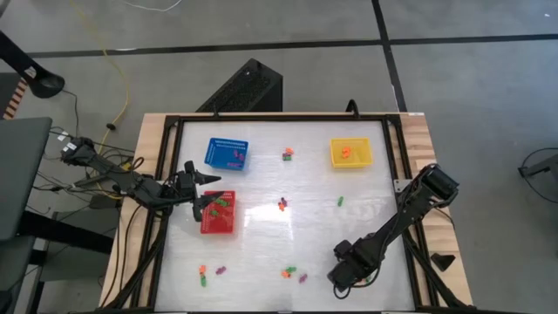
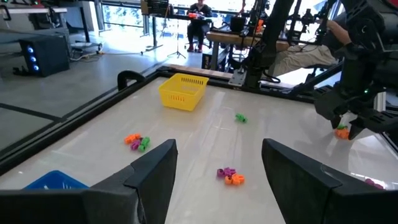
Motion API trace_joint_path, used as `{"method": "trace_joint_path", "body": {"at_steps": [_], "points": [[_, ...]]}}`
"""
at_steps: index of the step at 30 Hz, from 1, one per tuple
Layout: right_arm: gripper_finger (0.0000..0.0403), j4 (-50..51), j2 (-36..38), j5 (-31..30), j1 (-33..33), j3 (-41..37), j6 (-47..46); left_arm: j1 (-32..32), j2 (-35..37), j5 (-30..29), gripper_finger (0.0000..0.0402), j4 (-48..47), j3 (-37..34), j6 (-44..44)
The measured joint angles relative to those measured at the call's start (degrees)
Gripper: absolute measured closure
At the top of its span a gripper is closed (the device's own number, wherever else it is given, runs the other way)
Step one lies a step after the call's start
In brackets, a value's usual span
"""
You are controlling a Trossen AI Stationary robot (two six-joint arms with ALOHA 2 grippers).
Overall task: Sort Halloween decoration
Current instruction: Put the orange skeleton toy into the yellow bin
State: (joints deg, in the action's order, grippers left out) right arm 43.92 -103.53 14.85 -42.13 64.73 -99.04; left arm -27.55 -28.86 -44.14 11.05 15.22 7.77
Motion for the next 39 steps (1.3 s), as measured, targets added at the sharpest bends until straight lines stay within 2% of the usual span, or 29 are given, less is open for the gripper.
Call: {"method": "trace_joint_path", "body": {"at_steps": [21, 33, 39], "points": [[0.0146, -2.1, -2.6, 1.8, 0.0, 0.2, 2.1, 0.0, 0.0, 0.0, 0.0175, 0.0, 0.0, 0.1], [0.0214, -0.5, -2.0, 3.0, 1.4, 0.8, 5.9, 0.0, 0.0, 0.0, 0.0175, 0.0, 0.0, 0.2], [0.0235, -0.6, -2.0, 4.2, 1.7, 0.9, 7.1, 0.0, 0.0, 0.0, 0.0175, 0.0, 0.0, 0.2]]}}
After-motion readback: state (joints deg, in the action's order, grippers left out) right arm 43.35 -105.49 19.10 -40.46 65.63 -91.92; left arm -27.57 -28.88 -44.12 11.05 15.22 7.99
